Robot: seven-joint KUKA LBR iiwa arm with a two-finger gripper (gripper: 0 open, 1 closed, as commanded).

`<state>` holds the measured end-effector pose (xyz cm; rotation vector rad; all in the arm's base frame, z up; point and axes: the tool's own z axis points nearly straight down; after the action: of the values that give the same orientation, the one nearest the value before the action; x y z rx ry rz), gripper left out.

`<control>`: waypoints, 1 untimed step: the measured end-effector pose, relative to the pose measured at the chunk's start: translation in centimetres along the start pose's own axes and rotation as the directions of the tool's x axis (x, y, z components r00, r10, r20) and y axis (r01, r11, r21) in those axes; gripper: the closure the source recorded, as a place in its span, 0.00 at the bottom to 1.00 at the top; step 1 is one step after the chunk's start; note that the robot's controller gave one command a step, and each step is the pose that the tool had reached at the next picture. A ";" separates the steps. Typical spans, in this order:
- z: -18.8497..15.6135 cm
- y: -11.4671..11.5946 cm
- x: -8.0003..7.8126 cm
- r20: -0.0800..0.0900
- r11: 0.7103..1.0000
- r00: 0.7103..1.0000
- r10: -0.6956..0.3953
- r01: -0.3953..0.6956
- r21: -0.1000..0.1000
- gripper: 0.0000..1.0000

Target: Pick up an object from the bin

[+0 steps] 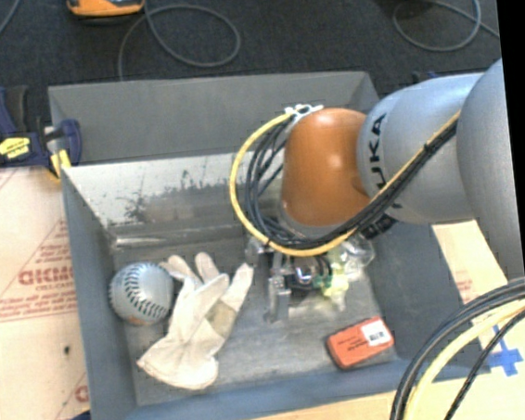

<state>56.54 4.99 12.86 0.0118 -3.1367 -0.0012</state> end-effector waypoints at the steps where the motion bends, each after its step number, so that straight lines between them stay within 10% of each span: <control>1: -0.5 0.0 -0.2 0.008 1.000 1.000 0.001 -0.001 0.000 0.00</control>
Offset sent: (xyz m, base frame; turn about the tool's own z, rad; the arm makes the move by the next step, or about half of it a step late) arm -0.0474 0.0989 -0.0518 -0.1421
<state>56.70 4.98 13.32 0.0099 -3.1442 -0.0019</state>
